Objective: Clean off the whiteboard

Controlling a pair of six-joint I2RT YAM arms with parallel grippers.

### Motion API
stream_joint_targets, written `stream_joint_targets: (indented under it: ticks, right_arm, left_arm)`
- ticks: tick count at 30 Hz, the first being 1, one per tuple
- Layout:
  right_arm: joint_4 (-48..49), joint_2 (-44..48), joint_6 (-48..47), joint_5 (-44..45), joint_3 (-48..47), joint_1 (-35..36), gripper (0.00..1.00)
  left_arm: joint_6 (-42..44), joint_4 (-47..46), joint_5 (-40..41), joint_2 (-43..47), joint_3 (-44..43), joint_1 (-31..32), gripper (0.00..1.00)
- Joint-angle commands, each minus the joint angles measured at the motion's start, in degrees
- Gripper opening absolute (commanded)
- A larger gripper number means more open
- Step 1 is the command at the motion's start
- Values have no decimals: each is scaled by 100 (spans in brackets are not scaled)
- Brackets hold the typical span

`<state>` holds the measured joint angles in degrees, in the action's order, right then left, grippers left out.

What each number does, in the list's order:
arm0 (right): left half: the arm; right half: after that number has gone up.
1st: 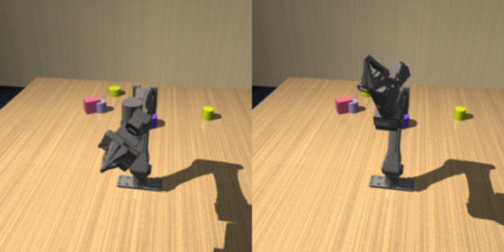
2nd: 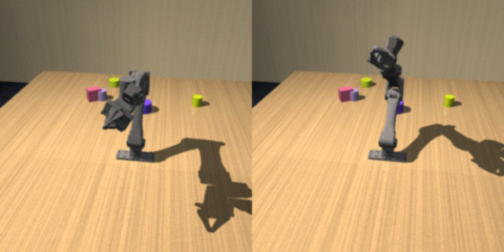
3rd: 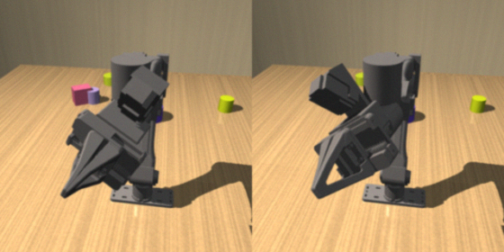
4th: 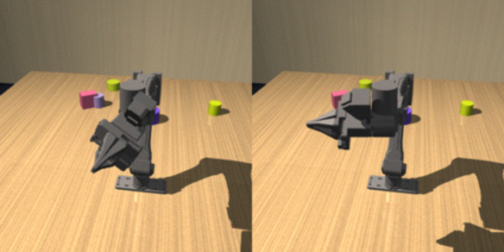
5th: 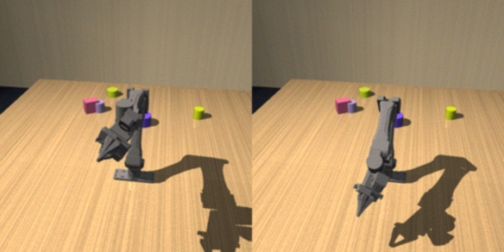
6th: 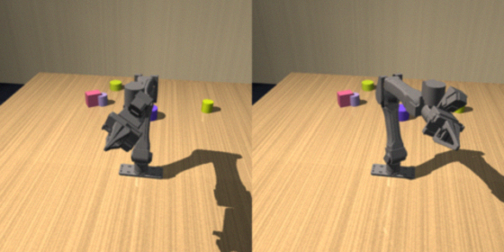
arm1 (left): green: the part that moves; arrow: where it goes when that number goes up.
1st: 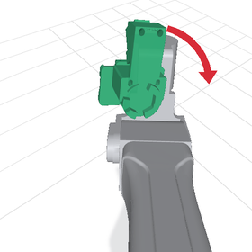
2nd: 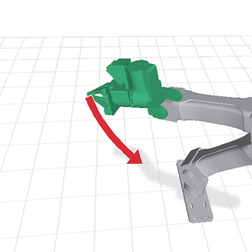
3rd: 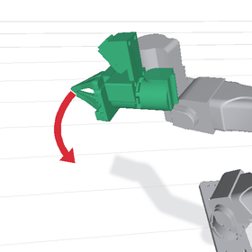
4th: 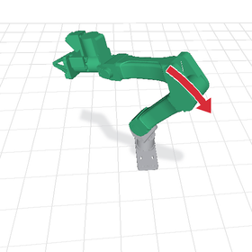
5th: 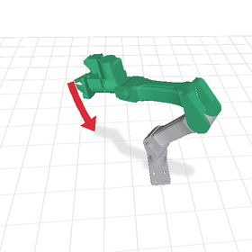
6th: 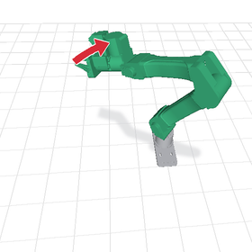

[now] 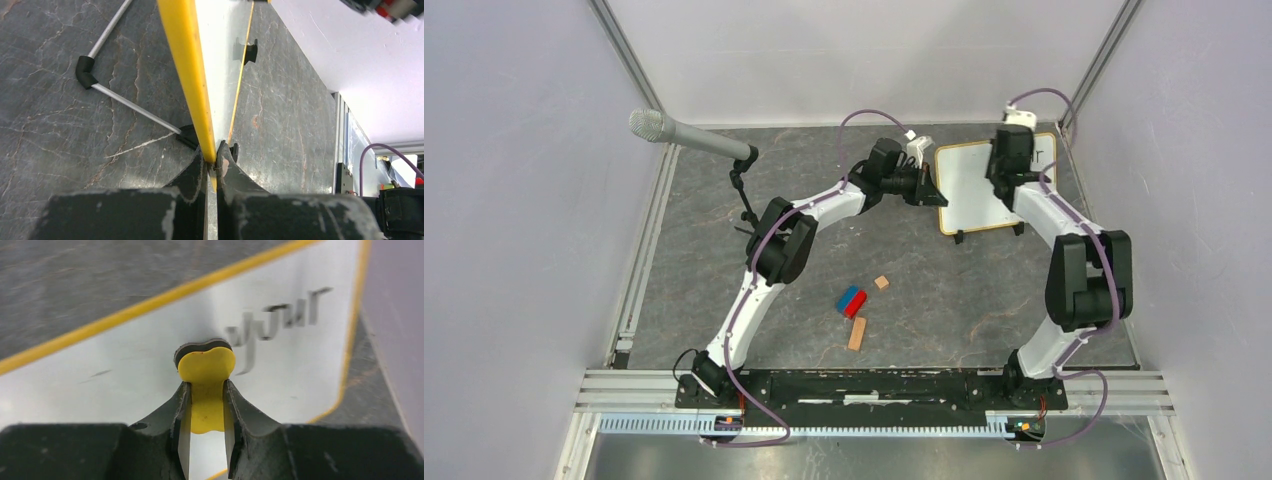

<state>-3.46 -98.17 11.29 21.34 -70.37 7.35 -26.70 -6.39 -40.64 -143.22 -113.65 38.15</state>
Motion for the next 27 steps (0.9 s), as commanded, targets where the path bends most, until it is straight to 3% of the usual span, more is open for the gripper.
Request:
stream_joint_targets:
  ticks: [1,6,10,15,22,27]
  right_arm:
    - [305,181,-452,-301,382,-531,7]
    - [1047,832,-793,-966,1181,-667,8]
    - [1252,1119,-794,-1090,1482,-665,8]
    - [1349,1247,-806,-1055,1552,-671,9]
    - [1370,1283,-763,-1096,1557,-667,9]
    - [1471,1347,-742,-1097,1614,-665,9]
  left_arm:
    - [758,419,-204,-22,-108,263,2]
    - [695,545,-54,19,-155,264,6]
    - [485,195,136,91,70,254,41]
    - [290,-159,183,87,166,215,60]
    - [-598,-1437,145,2,433,67,63]
    - [-730,-1446,210,-260,199,35,50]
